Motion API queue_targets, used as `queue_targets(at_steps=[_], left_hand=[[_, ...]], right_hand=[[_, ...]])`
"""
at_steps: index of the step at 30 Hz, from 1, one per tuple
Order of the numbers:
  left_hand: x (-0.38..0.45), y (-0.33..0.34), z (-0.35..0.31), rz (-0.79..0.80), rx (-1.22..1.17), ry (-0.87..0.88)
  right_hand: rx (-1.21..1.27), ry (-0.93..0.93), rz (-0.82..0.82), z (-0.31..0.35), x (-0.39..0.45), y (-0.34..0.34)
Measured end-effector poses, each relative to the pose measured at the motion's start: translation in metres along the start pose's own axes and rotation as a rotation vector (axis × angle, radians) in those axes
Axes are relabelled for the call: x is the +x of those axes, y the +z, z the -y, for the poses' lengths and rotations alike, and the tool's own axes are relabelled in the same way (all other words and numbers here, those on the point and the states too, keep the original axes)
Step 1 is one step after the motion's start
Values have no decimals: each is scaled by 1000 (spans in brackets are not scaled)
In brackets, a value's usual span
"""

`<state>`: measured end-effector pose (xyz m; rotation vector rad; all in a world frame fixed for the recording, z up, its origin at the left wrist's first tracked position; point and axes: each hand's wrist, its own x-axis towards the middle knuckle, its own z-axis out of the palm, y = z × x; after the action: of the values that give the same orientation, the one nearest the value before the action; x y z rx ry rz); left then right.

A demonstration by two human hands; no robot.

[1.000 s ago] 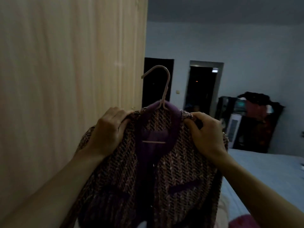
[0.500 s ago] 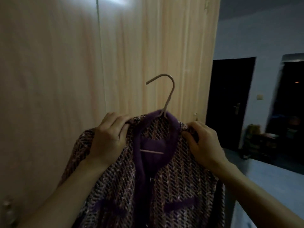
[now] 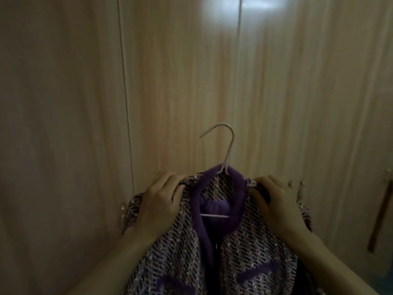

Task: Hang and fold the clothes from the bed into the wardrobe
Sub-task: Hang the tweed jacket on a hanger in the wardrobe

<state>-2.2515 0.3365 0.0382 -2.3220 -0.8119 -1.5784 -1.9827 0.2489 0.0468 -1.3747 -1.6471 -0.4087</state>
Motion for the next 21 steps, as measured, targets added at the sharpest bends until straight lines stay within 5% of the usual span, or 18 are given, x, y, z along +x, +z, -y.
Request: queue_targets(at_steps=[11, 21], left_hand=[[-53, -79, 77, 23, 149, -84], [-85, -113, 152, 298, 93, -167]], right_hand=[[195, -86, 105, 66, 17, 107], [276, -49, 158, 108, 6, 195]])
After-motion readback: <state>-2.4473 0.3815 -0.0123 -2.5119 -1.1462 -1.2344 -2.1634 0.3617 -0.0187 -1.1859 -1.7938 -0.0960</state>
